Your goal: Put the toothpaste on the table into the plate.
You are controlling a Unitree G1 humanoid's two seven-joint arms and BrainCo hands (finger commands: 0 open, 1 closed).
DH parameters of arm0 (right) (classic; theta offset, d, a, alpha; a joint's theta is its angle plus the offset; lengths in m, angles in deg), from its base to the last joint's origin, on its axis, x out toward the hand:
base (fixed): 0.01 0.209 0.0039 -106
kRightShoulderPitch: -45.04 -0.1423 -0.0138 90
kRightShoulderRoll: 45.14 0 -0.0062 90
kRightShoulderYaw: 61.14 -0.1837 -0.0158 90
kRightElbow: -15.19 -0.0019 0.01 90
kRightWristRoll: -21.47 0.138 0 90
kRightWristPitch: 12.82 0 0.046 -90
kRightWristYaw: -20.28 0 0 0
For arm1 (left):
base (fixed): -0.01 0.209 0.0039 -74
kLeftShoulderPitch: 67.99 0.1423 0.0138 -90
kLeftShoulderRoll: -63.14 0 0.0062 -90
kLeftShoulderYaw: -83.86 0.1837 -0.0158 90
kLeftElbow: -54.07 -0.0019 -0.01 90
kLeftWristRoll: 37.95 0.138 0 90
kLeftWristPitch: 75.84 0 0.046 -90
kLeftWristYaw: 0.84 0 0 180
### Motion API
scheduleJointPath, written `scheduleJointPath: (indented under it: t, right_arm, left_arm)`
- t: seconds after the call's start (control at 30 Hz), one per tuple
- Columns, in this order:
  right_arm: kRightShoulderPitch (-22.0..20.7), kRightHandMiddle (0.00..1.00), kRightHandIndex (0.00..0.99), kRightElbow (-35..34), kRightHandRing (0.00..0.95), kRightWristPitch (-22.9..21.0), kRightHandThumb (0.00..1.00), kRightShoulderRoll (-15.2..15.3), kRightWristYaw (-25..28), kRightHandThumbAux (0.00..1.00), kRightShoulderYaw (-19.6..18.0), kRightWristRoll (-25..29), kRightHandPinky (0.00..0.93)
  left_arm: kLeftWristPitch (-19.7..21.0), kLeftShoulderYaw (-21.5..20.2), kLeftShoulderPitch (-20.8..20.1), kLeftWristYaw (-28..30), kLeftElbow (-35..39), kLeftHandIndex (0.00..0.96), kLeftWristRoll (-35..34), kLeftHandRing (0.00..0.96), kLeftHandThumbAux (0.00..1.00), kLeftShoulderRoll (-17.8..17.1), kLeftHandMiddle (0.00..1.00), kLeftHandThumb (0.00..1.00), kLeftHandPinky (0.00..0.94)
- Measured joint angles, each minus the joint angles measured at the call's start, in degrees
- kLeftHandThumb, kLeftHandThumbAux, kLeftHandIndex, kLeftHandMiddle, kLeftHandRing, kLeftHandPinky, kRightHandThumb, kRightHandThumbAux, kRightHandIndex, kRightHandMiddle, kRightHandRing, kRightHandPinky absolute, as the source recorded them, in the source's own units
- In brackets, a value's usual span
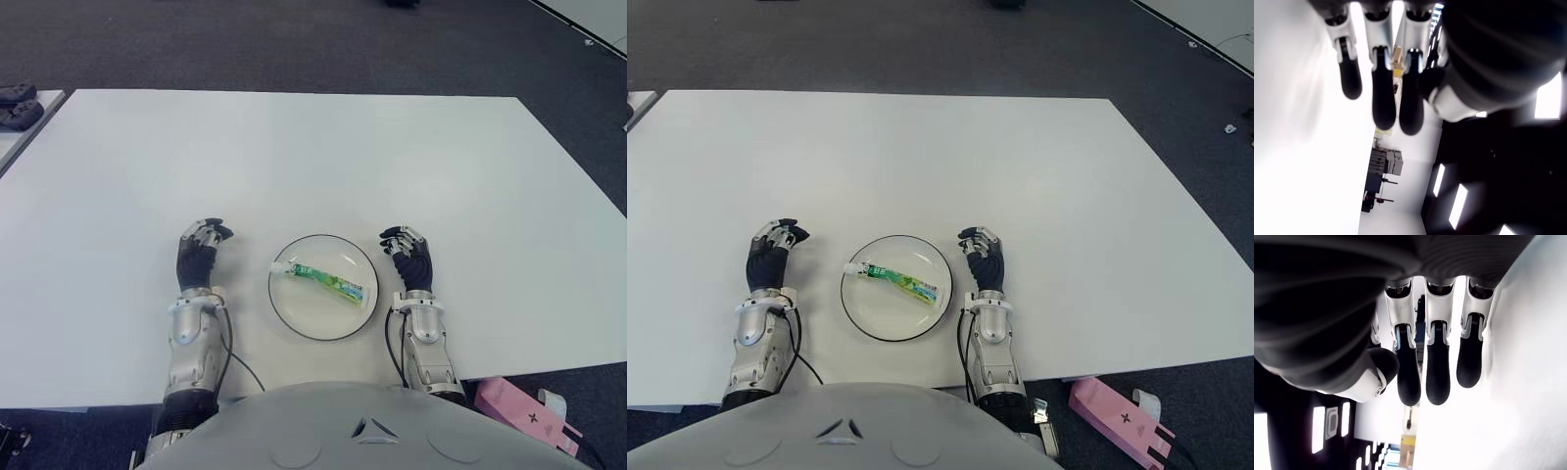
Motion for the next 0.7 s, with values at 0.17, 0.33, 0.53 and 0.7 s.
scheduleJointPath:
  t: [0.17,0.33,0.53,0.7]
  right_arm:
    - [0.1,0.478,0.429,-0.1,0.472,0.0,0.71,-0.1,0.0,0.728,-0.1,0.0,0.464]
    - [0.2,0.479,0.428,-0.1,0.476,0.0,0.709,0.0,0.0,0.728,-0.2,0.0,0.471]
    - [0.3,0.481,0.428,-0.1,0.483,0.0,0.709,0.0,0.0,0.729,-0.2,0.0,0.485]
    - [0.4,0.483,0.429,-0.1,0.486,0.1,0.709,0.1,0.0,0.728,-0.2,0.0,0.48]
  left_arm:
    - [0.4,0.3,0.7,0.1,0.8,0.435,0.1,0.537,0.722,0.1,0.572,0.702,0.513]
    - [0.9,0.6,1.2,0.1,1.5,0.435,0.7,0.529,0.722,0.4,0.563,0.703,0.516]
    - [1.0,0.9,1.4,0.1,1.5,0.434,1.7,0.513,0.723,0.9,0.537,0.704,0.504]
    - [0.9,1.0,1.5,-0.2,1.5,0.432,2.7,0.499,0.725,1.1,0.522,0.702,0.495]
